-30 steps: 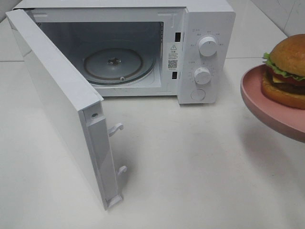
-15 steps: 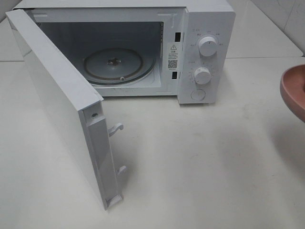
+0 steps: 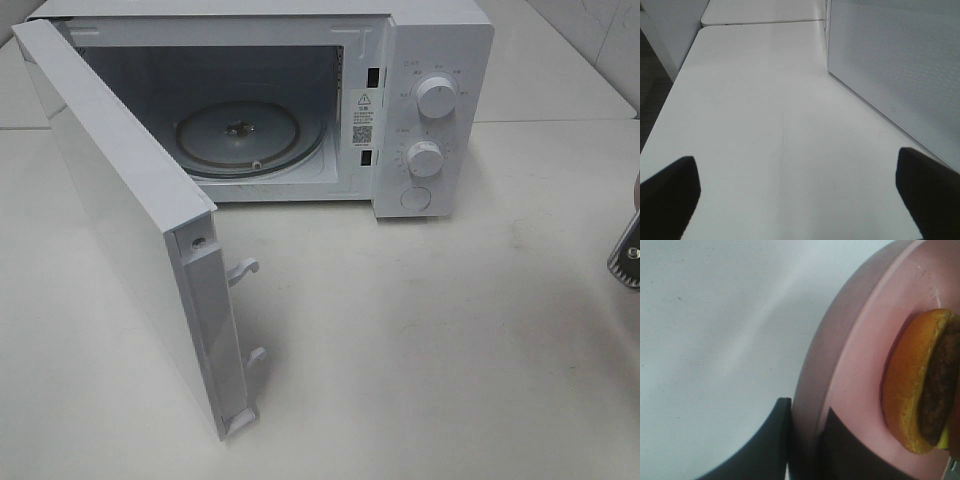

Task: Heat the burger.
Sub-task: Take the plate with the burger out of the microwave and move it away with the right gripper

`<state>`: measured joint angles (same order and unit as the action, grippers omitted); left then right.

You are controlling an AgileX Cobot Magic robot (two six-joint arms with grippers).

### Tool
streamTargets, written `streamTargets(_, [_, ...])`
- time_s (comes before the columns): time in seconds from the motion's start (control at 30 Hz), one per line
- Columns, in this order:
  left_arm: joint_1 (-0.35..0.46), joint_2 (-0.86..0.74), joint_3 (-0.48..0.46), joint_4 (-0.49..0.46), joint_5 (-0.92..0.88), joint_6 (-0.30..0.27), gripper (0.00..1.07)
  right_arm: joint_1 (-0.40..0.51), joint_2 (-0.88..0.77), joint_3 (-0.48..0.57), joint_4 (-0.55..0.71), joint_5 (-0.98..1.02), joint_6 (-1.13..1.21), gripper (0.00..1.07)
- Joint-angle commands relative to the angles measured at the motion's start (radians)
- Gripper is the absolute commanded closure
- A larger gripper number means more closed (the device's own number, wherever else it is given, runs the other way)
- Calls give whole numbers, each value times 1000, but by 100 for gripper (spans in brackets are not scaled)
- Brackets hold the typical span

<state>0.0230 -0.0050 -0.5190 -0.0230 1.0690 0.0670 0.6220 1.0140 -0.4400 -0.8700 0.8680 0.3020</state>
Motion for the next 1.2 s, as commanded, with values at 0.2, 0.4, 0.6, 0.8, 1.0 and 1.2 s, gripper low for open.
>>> streamTargets(0.2, [1, -16, 3, -5, 1, 1, 7, -2, 142, -25, -89, 24, 231, 107])
streamTargets(0.4, [1, -16, 3, -5, 1, 1, 7, -2, 279, -80, -99, 101, 435, 107])
streamTargets(0.6, [1, -16, 3, -5, 1, 1, 7, -2, 421, -91, -108, 124, 600, 106])
streamTargets(0.8, [1, -16, 3, -5, 1, 1, 7, -2, 540, -91, -108, 123, 713, 104])
streamTargets(1.0, [1, -16, 3, -5, 1, 1, 7, -4, 626, -91, -108, 116, 783, 103])
streamTargets(1.2, [1, -16, 3, -5, 1, 1, 7, -4, 711, -91, -112, 63, 828, 102])
